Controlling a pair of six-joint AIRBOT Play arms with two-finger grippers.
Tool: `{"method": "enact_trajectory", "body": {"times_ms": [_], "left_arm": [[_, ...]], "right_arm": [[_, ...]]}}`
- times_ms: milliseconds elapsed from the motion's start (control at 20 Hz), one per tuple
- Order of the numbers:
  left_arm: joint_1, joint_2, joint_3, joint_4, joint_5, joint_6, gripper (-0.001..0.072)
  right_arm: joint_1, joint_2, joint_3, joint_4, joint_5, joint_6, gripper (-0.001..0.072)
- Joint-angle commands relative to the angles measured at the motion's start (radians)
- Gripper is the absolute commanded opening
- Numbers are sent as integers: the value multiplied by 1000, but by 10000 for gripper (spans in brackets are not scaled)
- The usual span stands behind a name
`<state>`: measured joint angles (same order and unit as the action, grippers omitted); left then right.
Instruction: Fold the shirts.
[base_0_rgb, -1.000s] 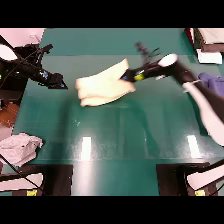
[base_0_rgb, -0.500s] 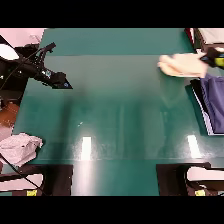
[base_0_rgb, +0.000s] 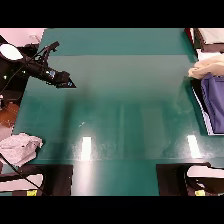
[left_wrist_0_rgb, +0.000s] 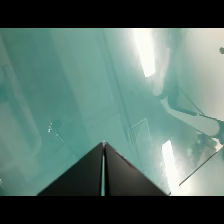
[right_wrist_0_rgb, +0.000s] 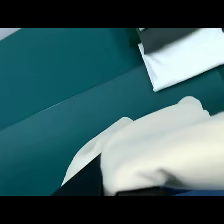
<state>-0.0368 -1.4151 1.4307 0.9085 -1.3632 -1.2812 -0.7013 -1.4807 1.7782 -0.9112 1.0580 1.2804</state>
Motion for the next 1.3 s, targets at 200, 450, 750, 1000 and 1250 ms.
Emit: {"method": "enact_trajectory", "body": {"times_ms": [200,450,750,1000,1250], "left_arm": [[-1,-1,0,0,-21,0,27],[-1,-1,0,0,-42,7,26],[-1,-1,0,0,-45,26,27],[-1,-1,0,0,-45,33,27],[-1,-1,0,0,-43,34,27]], "right_arm": [[-45,1,232,-11,215,35,10],[-106,68,153,-138,330,91,11],[-215,213,-118,-190,395,119,14],[-341,344,-341,-196,463,136,336],[-460,460,-511,-284,478,136,484]]}}
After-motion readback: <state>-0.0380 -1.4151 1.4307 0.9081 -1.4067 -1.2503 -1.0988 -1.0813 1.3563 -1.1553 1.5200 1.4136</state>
